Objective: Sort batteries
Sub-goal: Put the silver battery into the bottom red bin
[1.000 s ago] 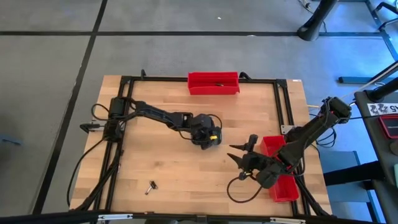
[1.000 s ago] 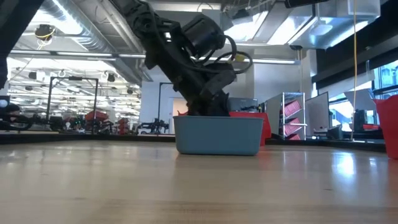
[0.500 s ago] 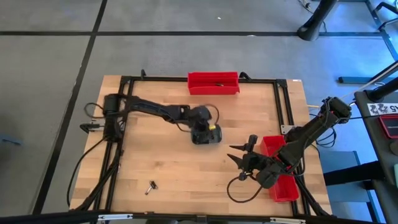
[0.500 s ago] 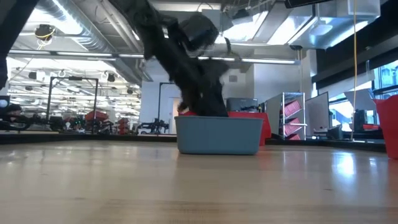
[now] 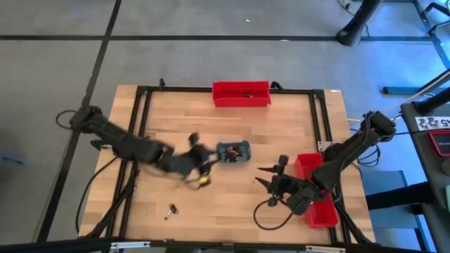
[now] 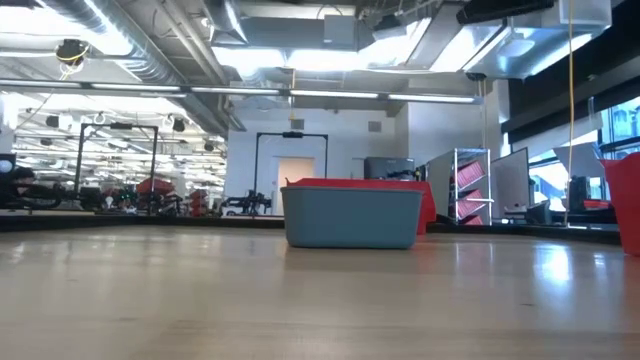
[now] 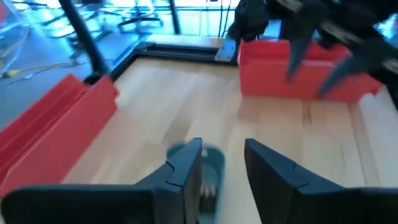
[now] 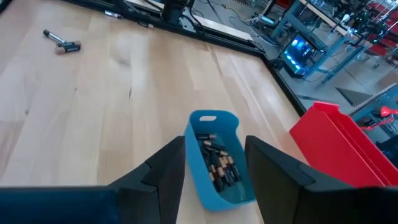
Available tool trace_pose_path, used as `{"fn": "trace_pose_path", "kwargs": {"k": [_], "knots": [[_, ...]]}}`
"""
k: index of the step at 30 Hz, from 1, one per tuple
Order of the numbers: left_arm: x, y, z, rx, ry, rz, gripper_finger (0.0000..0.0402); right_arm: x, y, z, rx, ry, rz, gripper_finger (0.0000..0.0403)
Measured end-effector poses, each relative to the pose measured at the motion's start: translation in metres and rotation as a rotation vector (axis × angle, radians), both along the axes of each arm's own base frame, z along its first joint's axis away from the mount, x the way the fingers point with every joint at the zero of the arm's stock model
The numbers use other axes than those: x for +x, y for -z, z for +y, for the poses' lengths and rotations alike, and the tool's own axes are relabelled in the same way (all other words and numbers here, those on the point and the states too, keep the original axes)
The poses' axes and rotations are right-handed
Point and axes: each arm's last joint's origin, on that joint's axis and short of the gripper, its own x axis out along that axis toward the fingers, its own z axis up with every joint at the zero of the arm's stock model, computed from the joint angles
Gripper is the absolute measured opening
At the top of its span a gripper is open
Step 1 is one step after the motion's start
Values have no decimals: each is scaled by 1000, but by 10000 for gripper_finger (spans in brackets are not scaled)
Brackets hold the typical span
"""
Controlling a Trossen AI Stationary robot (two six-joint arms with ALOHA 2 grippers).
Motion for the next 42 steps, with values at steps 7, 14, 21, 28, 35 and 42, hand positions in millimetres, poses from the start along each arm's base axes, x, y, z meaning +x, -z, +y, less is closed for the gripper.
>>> {"fn": "trace_pose_path", "kwargs": {"k": [7,14,21,28,35,42], "knots": [[-68,46,-67,-121,-128,29,79,8,18,8,-31,-4,40,169],[-131,97,-94,-495,-212,145,61,11,27,10,-45,-18,75,169],[-174,133,-107,-792,-282,376,63,11,27,10,-44,-17,74,169],[-184,153,-100,-899,-385,343,117,12,25,11,-28,-18,55,169],[-160,141,-124,-867,-20,463,153,13,24,13,3,-39,50,169],[-136,154,-161,-760,-77,570,110,14,23,13,13,-37,36,169]]}}
